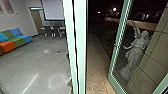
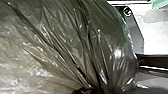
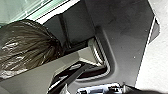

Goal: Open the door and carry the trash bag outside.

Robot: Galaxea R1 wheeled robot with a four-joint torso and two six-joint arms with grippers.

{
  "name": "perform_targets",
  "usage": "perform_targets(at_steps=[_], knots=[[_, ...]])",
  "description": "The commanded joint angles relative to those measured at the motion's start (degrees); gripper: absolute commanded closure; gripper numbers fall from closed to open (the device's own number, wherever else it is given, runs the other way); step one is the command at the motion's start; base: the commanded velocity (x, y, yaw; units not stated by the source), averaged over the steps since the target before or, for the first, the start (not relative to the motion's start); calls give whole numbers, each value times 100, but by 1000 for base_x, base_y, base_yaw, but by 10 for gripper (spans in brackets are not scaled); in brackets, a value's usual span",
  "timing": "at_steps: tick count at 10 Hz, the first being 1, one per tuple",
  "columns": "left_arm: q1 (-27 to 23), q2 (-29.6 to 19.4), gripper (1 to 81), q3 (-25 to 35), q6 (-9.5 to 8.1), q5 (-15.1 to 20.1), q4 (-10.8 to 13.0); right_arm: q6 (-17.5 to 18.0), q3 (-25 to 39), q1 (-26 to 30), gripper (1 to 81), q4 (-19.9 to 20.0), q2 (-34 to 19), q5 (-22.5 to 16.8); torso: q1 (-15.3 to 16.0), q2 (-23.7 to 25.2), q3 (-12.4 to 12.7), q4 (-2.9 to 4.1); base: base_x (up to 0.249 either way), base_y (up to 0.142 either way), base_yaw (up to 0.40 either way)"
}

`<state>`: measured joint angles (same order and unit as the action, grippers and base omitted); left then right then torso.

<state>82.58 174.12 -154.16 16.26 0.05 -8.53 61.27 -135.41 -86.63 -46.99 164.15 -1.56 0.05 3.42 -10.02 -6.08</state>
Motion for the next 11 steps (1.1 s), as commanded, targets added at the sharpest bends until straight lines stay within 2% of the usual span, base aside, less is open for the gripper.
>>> perform_targets(at_steps=[1,11], knots=[[-237,9,811,44,18,347,54,-19,86,211,10,-64,-37,-231,0,0,0,0,0,0,-134],[-237,-8,811,44,18,355,54,-19,34,202,10,-64,7,-231,0,0,0,0,0,0,-132]])
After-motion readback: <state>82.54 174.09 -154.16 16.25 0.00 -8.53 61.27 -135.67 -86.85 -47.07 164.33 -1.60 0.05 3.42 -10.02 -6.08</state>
